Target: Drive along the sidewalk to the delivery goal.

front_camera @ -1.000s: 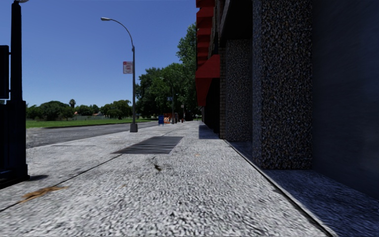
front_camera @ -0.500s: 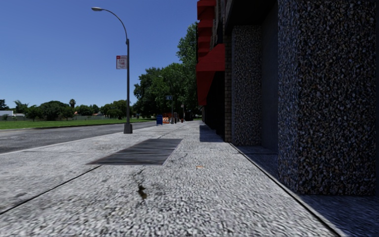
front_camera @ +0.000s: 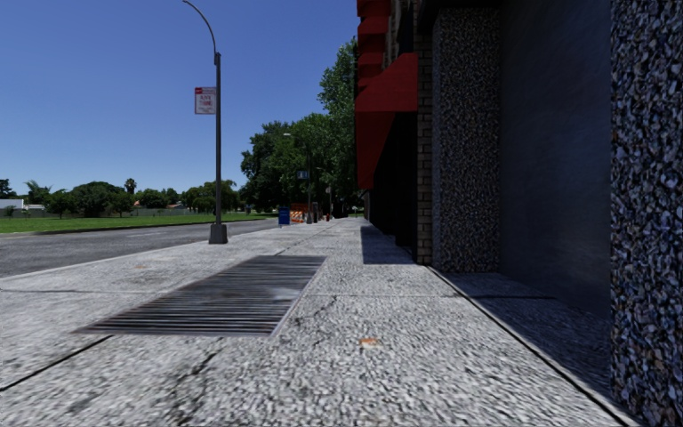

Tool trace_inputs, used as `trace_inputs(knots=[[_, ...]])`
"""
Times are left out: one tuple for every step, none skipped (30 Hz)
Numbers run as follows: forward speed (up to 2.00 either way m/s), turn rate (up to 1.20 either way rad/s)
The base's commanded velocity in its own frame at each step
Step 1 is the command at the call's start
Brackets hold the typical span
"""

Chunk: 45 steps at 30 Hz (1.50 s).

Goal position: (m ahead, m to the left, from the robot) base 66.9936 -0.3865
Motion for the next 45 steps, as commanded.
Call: trace_inputs(knots=[[2.00, 0.00], [2.00, 0.00], [2.00, 0.00], [2.00, 0.00], [2.00, 0.00], [2.00, 0.00], [2.00, 0.00], [2.00, 0.00], [2.00, 0.00], [2.00, 0.00], [2.00, 0.00], [2.00, 0.00], [2.00, 0.00], [2.00, 0.00], [2.00, 0.00], [2.00, 0.00], [2.00, 0.00], [2.00, 0.00], [2.00, 0.00], [2.00, 0.00], [2.00, 0.00], [2.00, 0.00], [2.00, 0.00], [2.00, 0.00], [2.00, 0.00], [2.00, 0.00], [2.00, 0.00], [2.00, 0.00], [2.00, 0.00], [2.00, 0.00], [2.00, 0.00], [2.00, 0.00], [2.00, 0.00], [2.00, 0.00], [2.00, 0.00], [2.00, 0.00], [2.00, 0.00], [2.00, 0.00], [2.00, 0.00], [2.00, 0.00], [2.00, 0.00], [2.00, 0.00], [2.00, 0.00], [2.00, 0.00], [2.00, 0.00]])
